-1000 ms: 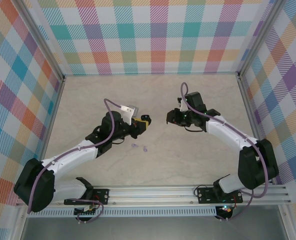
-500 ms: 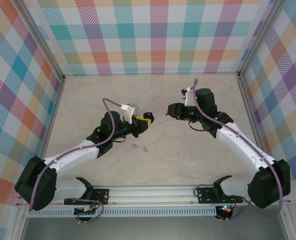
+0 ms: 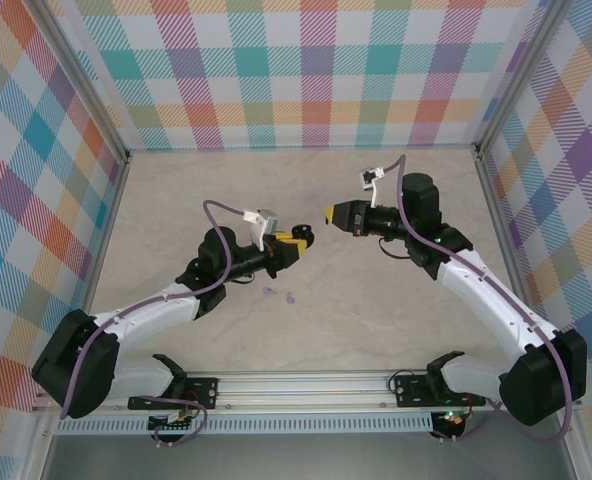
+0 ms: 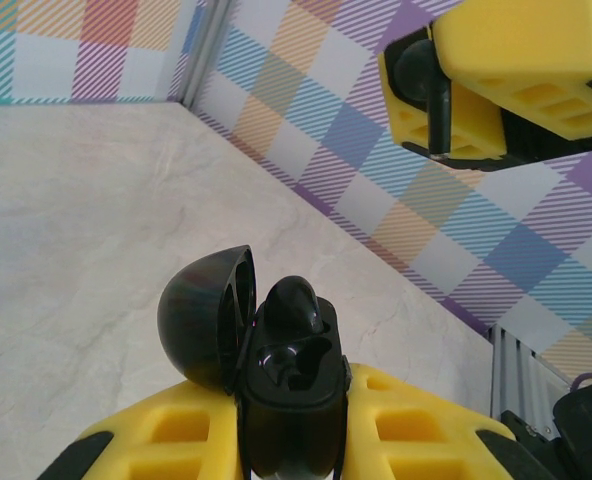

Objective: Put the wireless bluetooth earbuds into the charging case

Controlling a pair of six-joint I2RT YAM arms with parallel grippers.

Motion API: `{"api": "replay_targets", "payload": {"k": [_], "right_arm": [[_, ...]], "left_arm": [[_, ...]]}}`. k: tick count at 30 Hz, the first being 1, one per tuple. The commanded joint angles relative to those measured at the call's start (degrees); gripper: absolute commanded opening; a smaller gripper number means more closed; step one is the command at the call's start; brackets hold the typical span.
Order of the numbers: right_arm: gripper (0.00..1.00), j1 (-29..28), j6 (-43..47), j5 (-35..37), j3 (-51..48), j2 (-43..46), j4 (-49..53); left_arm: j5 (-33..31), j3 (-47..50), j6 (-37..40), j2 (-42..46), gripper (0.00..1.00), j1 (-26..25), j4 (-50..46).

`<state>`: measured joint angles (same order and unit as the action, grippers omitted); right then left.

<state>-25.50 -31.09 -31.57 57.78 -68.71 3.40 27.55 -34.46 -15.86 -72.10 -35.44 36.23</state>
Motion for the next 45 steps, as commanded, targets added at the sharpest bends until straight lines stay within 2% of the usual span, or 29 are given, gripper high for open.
{"api": "replay_targets", "payload": {"k": [1,24,45], "right_arm": [[0.26,-0.5,1.0,-2.8,1.0,1.1,-3.8],[0.26,-6.2,6.7,-1.7,4.7,-1.0,0.5],[0.26,-8.0,9.2,-1.1,6.8,-3.3,3.5]], "left_arm": [[3.5,-0.2,0.1,-0.6,0.07,0.1,5.7],[6.7,-3.7,-0.1,-0.1,0.07,-1.6,4.5],[6.9,-3.4,0.0,2.8,0.07,-1.6,3.6]]}}
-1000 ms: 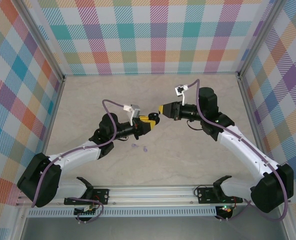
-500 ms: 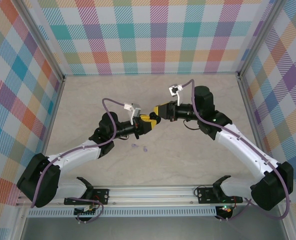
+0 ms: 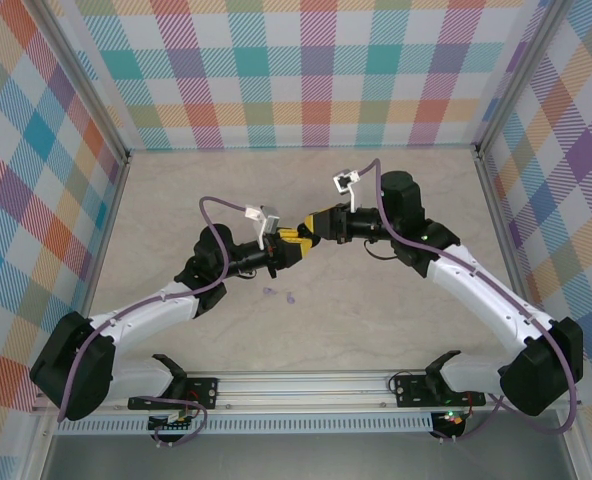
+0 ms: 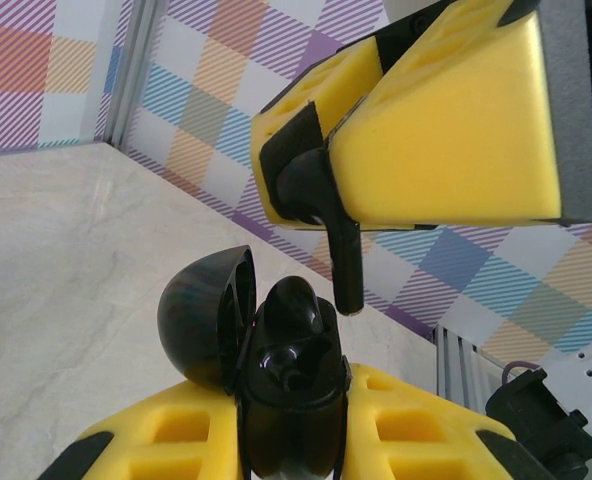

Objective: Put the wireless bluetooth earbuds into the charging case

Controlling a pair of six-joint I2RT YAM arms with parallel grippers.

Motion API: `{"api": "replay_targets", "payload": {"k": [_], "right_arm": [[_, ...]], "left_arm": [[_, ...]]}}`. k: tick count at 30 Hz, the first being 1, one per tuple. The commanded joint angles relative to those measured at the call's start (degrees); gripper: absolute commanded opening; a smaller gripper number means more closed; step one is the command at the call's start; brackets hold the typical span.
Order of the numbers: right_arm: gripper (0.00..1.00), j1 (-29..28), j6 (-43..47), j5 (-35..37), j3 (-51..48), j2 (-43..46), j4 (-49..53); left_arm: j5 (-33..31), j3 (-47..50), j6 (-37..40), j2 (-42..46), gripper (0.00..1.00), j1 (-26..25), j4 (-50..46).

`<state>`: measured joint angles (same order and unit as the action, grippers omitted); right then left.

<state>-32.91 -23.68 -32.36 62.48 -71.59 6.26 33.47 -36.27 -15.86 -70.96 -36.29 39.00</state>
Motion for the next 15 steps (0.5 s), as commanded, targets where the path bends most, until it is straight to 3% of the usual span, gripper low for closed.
{"api": "replay_targets", "payload": {"k": [1,15], "right_arm": [[0.26,-0.7,1.9,-0.3,2.1,-0.5,0.7],[0.25,-0.8,2.9,1.3,2.4,-0.7,2.2]], "left_arm": [[1.0,-1.6,0.0,1.7,0.07,-0.8,0.9],[0.6,-1.5,0.6,2.5,0.07,-0.8,0.2]]}}
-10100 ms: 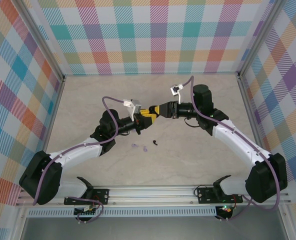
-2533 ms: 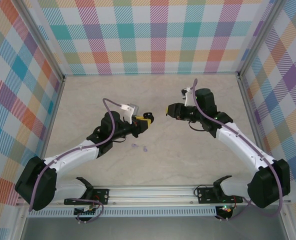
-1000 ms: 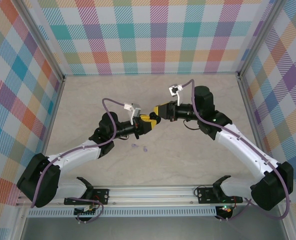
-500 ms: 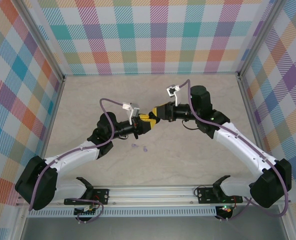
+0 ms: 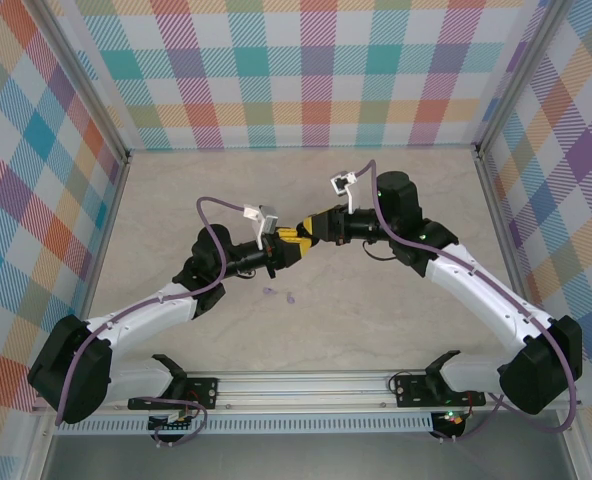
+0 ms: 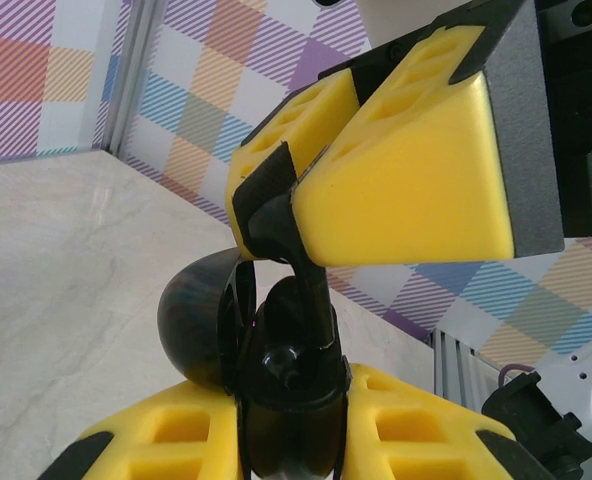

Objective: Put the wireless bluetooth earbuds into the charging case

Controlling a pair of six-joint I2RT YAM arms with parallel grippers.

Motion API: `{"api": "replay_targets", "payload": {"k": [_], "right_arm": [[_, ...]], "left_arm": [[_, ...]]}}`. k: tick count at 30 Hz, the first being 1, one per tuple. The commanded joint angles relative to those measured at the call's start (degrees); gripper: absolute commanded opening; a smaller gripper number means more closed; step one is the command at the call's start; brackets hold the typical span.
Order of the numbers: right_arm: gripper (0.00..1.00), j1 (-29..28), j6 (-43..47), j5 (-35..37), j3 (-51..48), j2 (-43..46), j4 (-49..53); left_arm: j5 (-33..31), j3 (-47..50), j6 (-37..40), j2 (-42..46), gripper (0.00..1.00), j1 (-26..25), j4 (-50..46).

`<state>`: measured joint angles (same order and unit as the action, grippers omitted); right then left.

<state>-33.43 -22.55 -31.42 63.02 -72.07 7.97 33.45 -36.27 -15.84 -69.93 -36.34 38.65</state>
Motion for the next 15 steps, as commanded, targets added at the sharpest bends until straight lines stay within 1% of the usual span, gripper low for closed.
{"api": "replay_targets", "payload": {"k": [1,15], "right_arm": [[0.25,-0.4,1.8,0.4,1.8,-0.2,0.6],[0.25,-0.3,3.1,0.6,1.5,0.1,1.8]], "left_arm": [[0.6,-1.5,0.6,1.6,0.07,-0.8,0.4],[-0.6,-1.4,0.3,1.9,0.07,-0.7,0.3]]}}
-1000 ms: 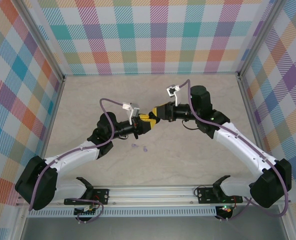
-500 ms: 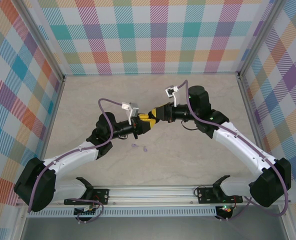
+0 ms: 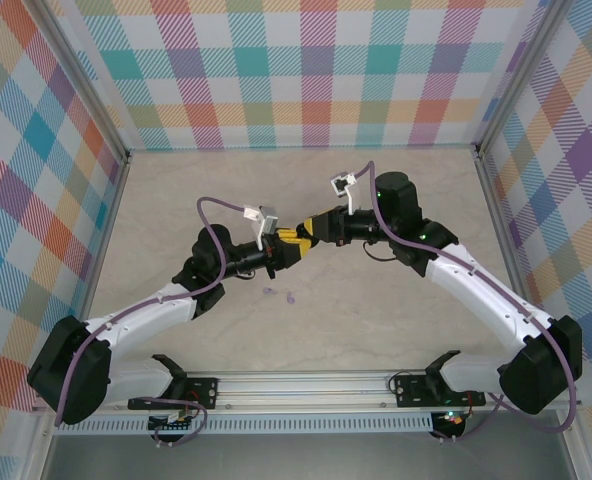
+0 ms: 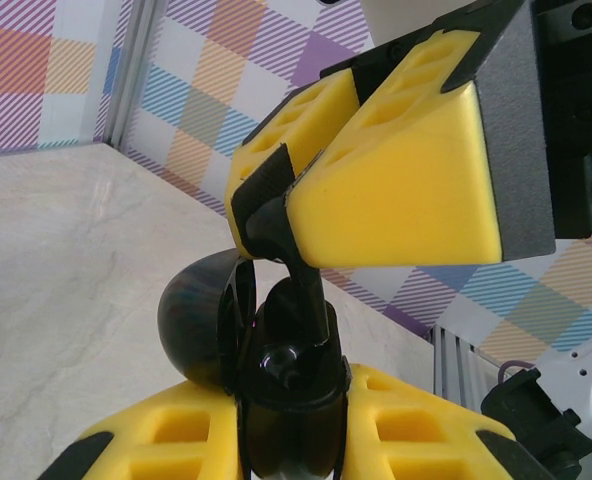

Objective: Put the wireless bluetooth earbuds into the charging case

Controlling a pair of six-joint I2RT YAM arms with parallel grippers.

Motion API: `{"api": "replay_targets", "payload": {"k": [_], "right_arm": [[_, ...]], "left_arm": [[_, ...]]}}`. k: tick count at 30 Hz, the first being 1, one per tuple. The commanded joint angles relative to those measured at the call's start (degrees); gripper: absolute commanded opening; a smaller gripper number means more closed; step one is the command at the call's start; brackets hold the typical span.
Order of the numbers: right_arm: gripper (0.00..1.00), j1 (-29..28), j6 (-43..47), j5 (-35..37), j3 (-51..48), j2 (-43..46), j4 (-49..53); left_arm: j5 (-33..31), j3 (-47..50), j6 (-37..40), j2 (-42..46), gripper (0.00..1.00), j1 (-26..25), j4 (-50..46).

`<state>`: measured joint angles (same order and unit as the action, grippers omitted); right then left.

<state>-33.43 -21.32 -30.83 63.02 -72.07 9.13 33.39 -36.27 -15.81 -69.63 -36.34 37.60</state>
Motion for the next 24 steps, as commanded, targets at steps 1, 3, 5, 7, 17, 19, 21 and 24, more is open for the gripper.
{"api": "replay_targets", "payload": {"k": [1,3,5,7,17,19,21,24], "right_arm": [[0.25,-0.3,1.9,0.0,1.4,0.1,0.6],[0.25,-0.4,2.0,-0.1,1.4,0.1,0.6],[0.25,-0.5,2.2,-0.1,1.3,0.0,0.6],[0.25,-0.5,2.4,-0.1,1.4,0.1,0.9],[0.25,-0.8,3.1,0.8,1.2,0.4,1.6],[0.25,-1.0,3.4,0.7,1.3,0.4,1.9],[0.25,-0.9,3.7,0.7,1.4,0.4,2.3],[0.25,-1.0,4.0,0.6,1.5,0.5,2.7]], "left_arm": [[-0.5,-1.4,0.3,1.5,0.07,-0.8,1.3],[-0.5,-1.4,0.3,1.6,0.07,-0.8,1.3],[-0.6,-1.4,0.2,1.6,0.07,-0.8,1.3],[-0.9,-1.4,0.1,1.6,0.07,-0.7,1.4],[-2.1,-1.2,-0.6,1.8,0.07,-0.8,1.7],[-2.2,-1.2,-0.5,1.9,0.07,-0.8,1.7],[-2.3,-1.1,-0.4,2.0,0.07,-0.8,1.8],[-2.3,-1.2,-0.2,2.1,0.07,-0.8,1.4]]}}
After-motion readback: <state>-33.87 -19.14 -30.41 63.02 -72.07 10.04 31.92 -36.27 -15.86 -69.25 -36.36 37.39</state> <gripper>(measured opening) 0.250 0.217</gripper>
